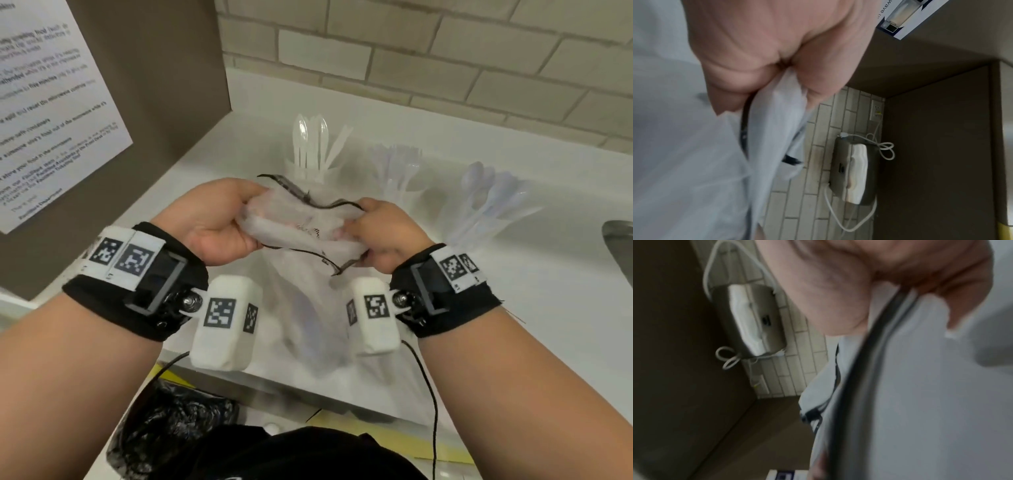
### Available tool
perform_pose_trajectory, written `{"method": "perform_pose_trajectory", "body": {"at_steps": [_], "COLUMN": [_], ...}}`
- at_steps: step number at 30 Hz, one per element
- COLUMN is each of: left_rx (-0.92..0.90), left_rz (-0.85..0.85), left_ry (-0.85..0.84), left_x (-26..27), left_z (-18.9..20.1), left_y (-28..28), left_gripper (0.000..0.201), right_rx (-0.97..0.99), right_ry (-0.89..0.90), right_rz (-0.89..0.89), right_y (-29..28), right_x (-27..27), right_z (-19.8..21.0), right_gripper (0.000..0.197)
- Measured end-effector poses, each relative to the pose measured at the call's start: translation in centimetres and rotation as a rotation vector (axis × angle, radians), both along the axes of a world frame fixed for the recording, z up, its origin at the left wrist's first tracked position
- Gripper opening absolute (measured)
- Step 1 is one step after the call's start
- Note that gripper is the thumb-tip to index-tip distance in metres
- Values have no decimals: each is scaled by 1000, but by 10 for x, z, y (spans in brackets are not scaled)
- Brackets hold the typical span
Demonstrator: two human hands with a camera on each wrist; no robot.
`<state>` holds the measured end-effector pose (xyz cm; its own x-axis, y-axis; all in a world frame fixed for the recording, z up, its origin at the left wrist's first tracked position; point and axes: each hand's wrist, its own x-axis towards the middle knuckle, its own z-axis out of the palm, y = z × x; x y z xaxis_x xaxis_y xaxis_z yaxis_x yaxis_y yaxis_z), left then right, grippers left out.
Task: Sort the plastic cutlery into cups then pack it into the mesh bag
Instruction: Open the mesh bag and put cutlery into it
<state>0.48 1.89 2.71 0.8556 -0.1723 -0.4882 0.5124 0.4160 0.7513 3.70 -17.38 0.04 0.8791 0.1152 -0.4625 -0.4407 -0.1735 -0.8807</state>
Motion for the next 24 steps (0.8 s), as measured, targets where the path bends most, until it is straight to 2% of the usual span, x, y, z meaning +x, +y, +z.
{"method": "perform_pose_trajectory", "body": {"at_steps": [1, 2, 4, 5, 7, 8, 10, 12, 13, 14, 16, 17, 18, 19, 21, 22, 23, 24], "left_rx": [-70, -127, -133, -104, -65, -57, -108, -126, -47, 125, 684, 935, 1096, 1174, 1178, 1164, 1137, 1087], "left_rz": [-28, -15, 131, 214, 261, 265, 266, 199, 134, 59, -94, -155, -212, -267, -345, -336, -280, -176], "left_ry": [9, 13, -12, -39, -126, -171, -252, -311, -342, -367, -402, -388, -363, -340, -313, -308, -301, -285], "left_x": [-4, -4, 1, 4, 9, 10, 10, 7, 4, 2, 1, 2, 2, 2, 2, 2, 3, 5], "left_z": [0, -4, -14, -18, -19, -18, -13, -8, -8, -12, -23, -28, -31, -34, -39, -41, -44, -46], "left_y": [1, 3, 8, 10, 11, 10, 10, 8, 6, 5, 5, 7, 7, 7, 5, 3, 2, 3], "left_gripper": [28, 38, 50, 50, 49, 47, 45, 44, 45, 45, 44, 45, 49, 59, 79, 81, 78, 72], "right_rx": [133, 286, 539, 609, 651, 564, 69, -358, -450, -508, -556, -486, -353, -195, 113, 224, 260, 191], "right_ry": [57, 100, 115, 72, -84, -182, -390, -510, -520, -521, -490, -438, -362, -281, -126, -72, -69, -120], "right_rz": [-64, -115, -156, -135, -3, 98, 273, 311, 331, 375, 438, 431, 393, 336, 202, 169, 182, 251], "right_y": [-3, -4, -3, -3, -2, -3, -3, -3, -2, 0, 6, 10, 15, 20, 28, 28, 26, 23], "right_x": [3, 6, 9, 10, 8, 7, 4, 4, 5, 5, 2, -2, -8, -11, -11, -10, -10, -11], "right_z": [2, 6, 16, 19, 24, 23, 19, 16, 15, 16, 15, 13, 10, 8, 8, 8, 6, 5], "right_gripper": [28, 29, 31, 32, 37, 40, 41, 45, 54, 65, 77, 80, 80, 78, 74, 72, 71, 75]}}
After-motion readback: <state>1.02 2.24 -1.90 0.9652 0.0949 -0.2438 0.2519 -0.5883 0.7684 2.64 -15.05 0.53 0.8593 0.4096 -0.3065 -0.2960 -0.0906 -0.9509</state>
